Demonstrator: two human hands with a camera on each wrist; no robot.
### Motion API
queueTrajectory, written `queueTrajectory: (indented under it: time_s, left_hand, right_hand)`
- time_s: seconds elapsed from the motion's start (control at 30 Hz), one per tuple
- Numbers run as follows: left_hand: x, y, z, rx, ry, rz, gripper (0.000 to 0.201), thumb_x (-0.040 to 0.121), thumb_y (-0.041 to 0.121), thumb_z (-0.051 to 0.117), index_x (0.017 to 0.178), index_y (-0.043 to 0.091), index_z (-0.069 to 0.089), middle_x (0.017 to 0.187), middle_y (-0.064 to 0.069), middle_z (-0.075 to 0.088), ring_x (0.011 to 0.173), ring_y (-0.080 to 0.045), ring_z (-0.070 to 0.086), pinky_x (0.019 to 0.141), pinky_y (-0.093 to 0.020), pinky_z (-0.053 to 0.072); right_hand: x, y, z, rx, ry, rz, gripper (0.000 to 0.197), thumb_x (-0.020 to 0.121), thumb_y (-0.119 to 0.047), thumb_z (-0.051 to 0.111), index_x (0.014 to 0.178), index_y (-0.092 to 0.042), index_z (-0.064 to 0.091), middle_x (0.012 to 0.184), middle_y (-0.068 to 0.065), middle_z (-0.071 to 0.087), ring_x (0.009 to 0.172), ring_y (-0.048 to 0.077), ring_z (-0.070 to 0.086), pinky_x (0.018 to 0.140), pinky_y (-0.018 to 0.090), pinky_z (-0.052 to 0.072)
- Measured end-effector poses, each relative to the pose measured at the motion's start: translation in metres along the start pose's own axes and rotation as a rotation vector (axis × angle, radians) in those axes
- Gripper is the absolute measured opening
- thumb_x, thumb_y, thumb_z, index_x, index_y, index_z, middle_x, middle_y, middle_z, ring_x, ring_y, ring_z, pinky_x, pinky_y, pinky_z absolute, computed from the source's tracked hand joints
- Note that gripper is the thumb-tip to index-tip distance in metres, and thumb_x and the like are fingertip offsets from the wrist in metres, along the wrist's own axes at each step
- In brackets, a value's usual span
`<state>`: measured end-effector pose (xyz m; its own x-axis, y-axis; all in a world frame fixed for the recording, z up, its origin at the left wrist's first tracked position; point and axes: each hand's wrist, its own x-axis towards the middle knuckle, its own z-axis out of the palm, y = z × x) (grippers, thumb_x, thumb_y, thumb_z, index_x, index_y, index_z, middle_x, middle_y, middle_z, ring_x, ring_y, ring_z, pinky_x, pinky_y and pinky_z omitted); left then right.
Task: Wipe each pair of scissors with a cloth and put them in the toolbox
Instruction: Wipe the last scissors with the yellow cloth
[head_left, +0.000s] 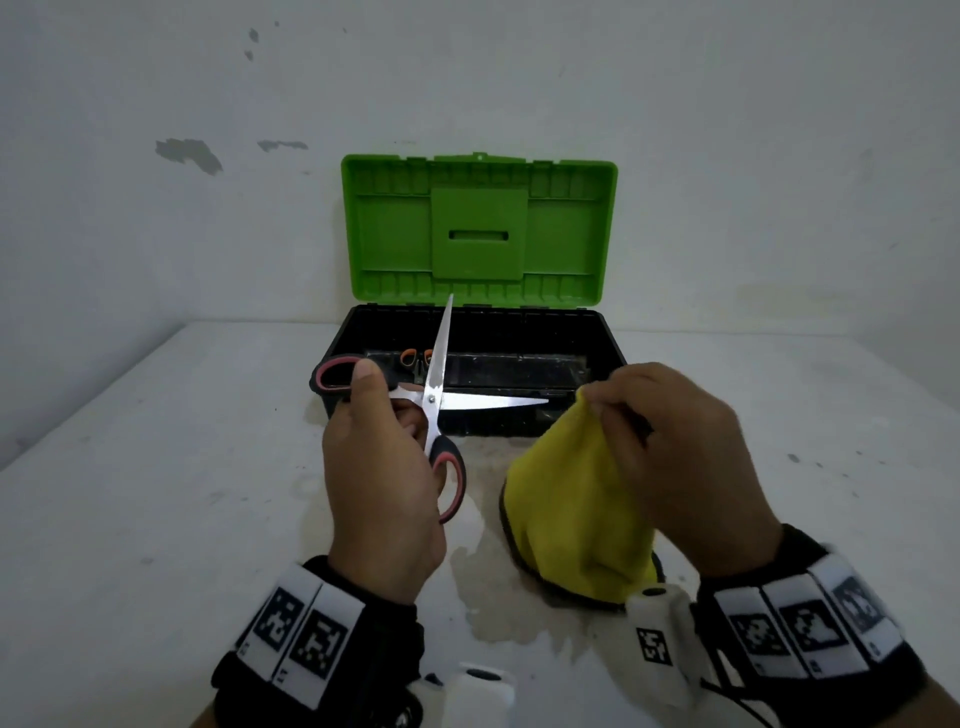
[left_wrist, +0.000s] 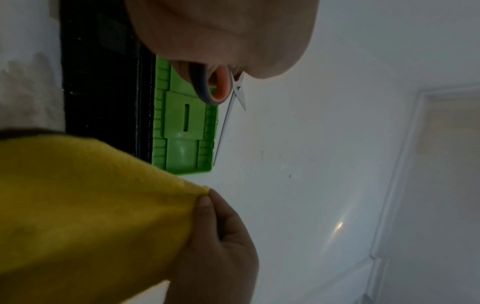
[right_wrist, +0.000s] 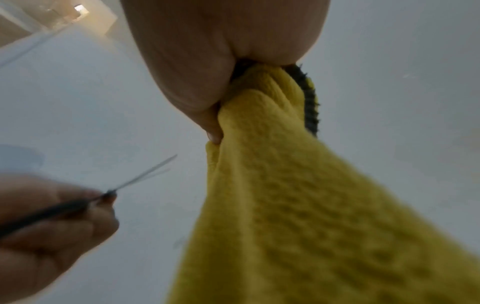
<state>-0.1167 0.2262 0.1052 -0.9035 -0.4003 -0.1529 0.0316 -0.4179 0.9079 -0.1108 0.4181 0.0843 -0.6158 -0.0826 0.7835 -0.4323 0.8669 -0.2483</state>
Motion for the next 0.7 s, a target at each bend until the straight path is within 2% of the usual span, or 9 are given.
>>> queueTrajectory:
  time_s: [0.07,0.17,0.3,0.37,0.4,0.47,0.53,0.63,0.7]
  left_hand:
    - [0.000,0.002,-0.002,0.020,0.000,0.027,0.034,0.099,0.052,0.042,0.097,0.025,0.062,0.072,0.006,0.045,0.062,-0.011,0.042,0.061,-0.026,0.038]
    - [0.000,-0.001,-0.003,0.055,-0.019,0.038,0.035,0.099,0.053,0.042,0.102,0.025,0.063,0.071,0.007,0.046,0.065,-0.010,0.042,0.070,-0.032,0.037]
    - [-0.005,-0.005,0.001,0.089,-0.053,0.057,0.039,0.098,0.053,0.043,0.081,0.021,0.058,0.064,0.006,0.043,0.062,-0.020,0.040,0.067,-0.038,0.042]
    - [-0.009,-0.005,0.003,0.096,-0.088,0.060,0.048,0.099,0.053,0.042,0.104,0.009,0.061,0.072,-0.005,0.056,0.082,-0.040,0.054,0.083,-0.049,0.052]
    - [-0.010,-0.006,0.003,0.107,-0.088,0.051,0.052,0.099,0.053,0.042,0.112,0.005,0.058,0.083,-0.011,0.061,0.093,-0.037,0.059,0.093,-0.054,0.049]
    - [-0.008,-0.006,0.003,0.105,-0.080,0.054,0.049,0.099,0.053,0.042,0.093,0.007,0.059,0.066,-0.004,0.054,0.065,-0.020,0.056,0.077,-0.044,0.053]
    - [-0.009,-0.005,0.002,0.086,-0.066,0.055,0.046,0.099,0.051,0.043,0.070,0.016,0.044,0.053,0.008,0.035,0.047,-0.009,0.030,0.051,-0.030,0.032]
    - [-0.009,-0.004,0.000,0.069,-0.065,0.033,0.040,0.099,0.051,0.043,0.071,0.022,0.045,0.052,0.011,0.034,0.044,-0.006,0.031,0.051,-0.026,0.027]
    - [-0.009,-0.003,-0.001,0.066,-0.067,0.029,0.039,0.099,0.051,0.044,0.074,0.021,0.048,0.054,0.010,0.036,0.046,-0.006,0.032,0.052,-0.027,0.028]
  right_hand:
    - [0.006,0.001,-0.010,0.129,0.017,0.188,0.015,0.087,-0.007,0.070,0.095,-0.019,0.075,0.087,-0.013,0.068,0.081,-0.007,0.059,0.074,0.002,0.042]
    - [0.018,-0.008,-0.023,0.374,-0.004,0.343,0.016,0.088,-0.014,0.070,0.093,-0.029,0.075,0.084,-0.020,0.071,0.083,-0.005,0.064,0.069,0.006,0.047]
    - [0.034,-0.029,-0.024,0.555,-0.175,0.309,0.011,0.087,-0.015,0.072,0.091,-0.024,0.077,0.084,-0.012,0.074,0.083,0.005,0.068,0.069,0.017,0.053]
    - [0.037,-0.037,-0.015,0.539,-0.232,0.252,0.009,0.086,-0.016,0.073,0.090,-0.023,0.077,0.082,-0.013,0.073,0.080,0.002,0.067,0.066,0.011,0.049]
    - [0.036,-0.040,-0.009,0.512,-0.249,0.222,0.009,0.086,-0.017,0.073,0.090,-0.023,0.077,0.082,-0.016,0.072,0.080,0.000,0.066,0.066,0.008,0.047]
    - [0.032,-0.043,0.001,0.427,-0.262,0.161,0.008,0.087,-0.021,0.072,0.092,-0.026,0.075,0.085,-0.022,0.068,0.084,-0.002,0.064,0.070,0.007,0.047]
    - [0.027,-0.041,0.007,0.319,-0.266,0.075,0.009,0.089,-0.028,0.069,0.096,-0.027,0.074,0.089,-0.022,0.065,0.088,0.001,0.061,0.077,0.013,0.048]
    - [0.019,-0.036,0.011,0.248,-0.305,-0.005,0.023,0.089,-0.040,0.064,0.105,-0.025,0.072,0.097,-0.016,0.067,0.094,0.002,0.058,0.083,0.022,0.049]
    - [0.017,-0.033,0.010,0.299,-0.324,0.009,0.024,0.091,-0.037,0.064,0.110,-0.025,0.072,0.101,-0.016,0.068,0.096,0.000,0.060,0.084,0.019,0.049]
